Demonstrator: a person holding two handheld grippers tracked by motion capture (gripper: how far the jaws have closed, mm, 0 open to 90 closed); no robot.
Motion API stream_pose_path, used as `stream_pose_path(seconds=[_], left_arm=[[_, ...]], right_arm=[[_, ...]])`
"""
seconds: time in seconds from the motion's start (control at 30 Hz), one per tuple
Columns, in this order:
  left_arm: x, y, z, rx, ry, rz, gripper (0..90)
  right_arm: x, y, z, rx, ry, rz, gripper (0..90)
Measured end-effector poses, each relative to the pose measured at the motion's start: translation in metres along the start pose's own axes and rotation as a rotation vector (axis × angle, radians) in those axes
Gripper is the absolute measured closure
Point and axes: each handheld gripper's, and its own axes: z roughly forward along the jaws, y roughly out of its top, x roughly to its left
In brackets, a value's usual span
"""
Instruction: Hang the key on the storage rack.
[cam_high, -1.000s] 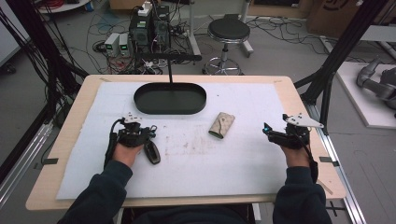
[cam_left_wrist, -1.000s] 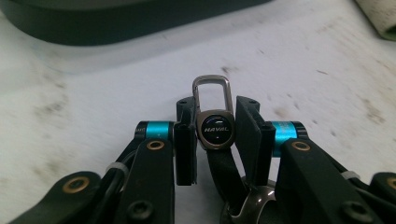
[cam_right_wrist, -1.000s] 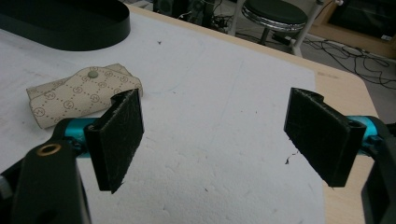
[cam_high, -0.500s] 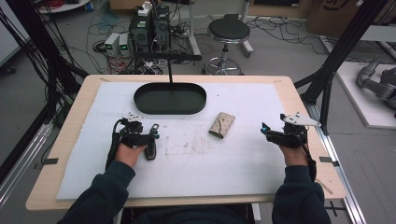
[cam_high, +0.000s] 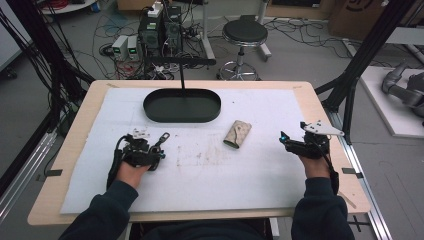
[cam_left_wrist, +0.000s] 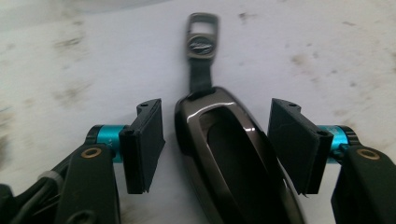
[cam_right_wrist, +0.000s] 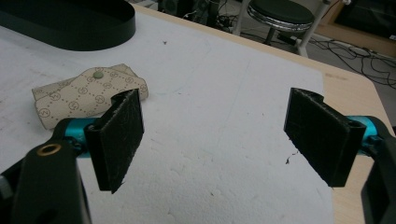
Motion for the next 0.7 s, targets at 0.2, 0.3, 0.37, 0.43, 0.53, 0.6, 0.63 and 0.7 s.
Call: stream_pose_path(seconds=[0.2,0.3,0.37,0.43,0.53,0.6,0.63,0.7], left_arm=[[0.017,-0.005,-0.005,-0.018,0.015,-0.027,30.8],[0.015,-0.004,-0.001,-0.051,-0.024,0.026,31.1],[0.012,-0.004,0.004,-0.049,-0.04,0.061,31.2],[0.011,-0.004,0.004,-0.041,-0.032,0.095,29.8],[0.014,-0.005,0.001,-0.049,-0.003,0.069,44.4],[0.015,-0.005,0.001,-0.049,-0.008,0.067,48.3],[0.014,-0.005,0.001,-0.05,-0.003,0.069,48.4],[0.015,-0.004,0.001,-0.046,-0.003,0.074,48.4]], right_arm=[[0.001,0.001,0.0,-0.001,0.005,0.001,20.3],[0.002,0.001,0.001,-0.001,0.009,0.001,20.4],[0.002,0.001,0.001,0.0,0.011,-0.004,20.4],[0.003,0.001,0.002,0.0,0.012,-0.003,20.4],[0.002,0.001,0.002,0.001,0.014,-0.001,20.4],[0.002,0.001,0.003,0.004,0.016,-0.004,20.4],[0.002,0.001,0.003,0.003,0.016,-0.004,20.4],[0.002,0.001,0.002,0.002,0.014,-0.003,20.4]])
